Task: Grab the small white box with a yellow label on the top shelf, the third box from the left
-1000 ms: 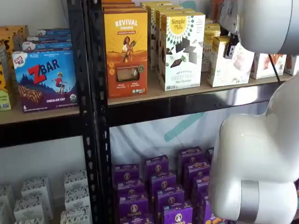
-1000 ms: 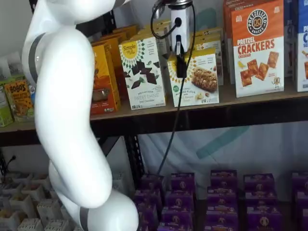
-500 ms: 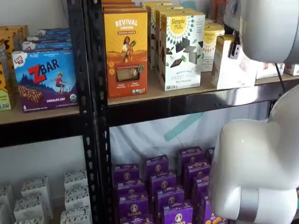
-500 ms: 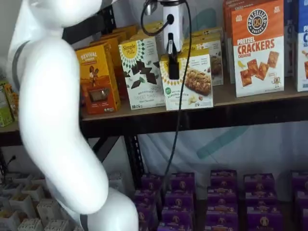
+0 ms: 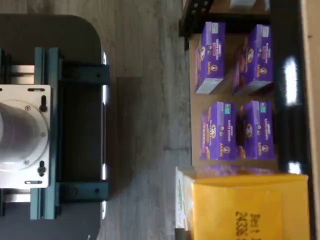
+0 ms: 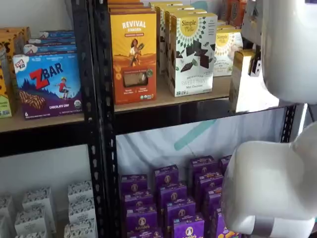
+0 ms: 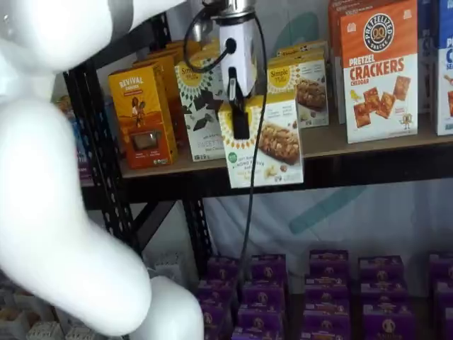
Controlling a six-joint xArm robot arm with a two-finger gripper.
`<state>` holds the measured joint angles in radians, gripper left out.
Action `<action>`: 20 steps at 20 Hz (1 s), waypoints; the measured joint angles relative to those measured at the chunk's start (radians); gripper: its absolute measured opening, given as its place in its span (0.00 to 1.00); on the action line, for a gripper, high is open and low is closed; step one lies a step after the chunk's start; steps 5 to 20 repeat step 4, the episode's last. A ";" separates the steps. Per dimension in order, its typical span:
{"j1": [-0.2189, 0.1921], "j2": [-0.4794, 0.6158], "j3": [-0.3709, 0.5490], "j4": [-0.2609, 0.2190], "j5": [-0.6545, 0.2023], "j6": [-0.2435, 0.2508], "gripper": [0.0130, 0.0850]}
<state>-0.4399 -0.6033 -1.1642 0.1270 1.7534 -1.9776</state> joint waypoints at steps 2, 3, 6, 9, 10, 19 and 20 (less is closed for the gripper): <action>-0.001 -0.026 0.027 -0.001 0.007 -0.001 0.33; -0.002 -0.036 0.039 -0.001 0.010 -0.002 0.33; -0.003 -0.046 0.050 0.001 0.011 -0.003 0.33; -0.003 -0.046 0.050 0.001 0.011 -0.003 0.33; -0.003 -0.046 0.050 0.001 0.011 -0.003 0.33; -0.003 -0.046 0.050 0.001 0.011 -0.003 0.33; -0.003 -0.046 0.050 0.001 0.011 -0.003 0.33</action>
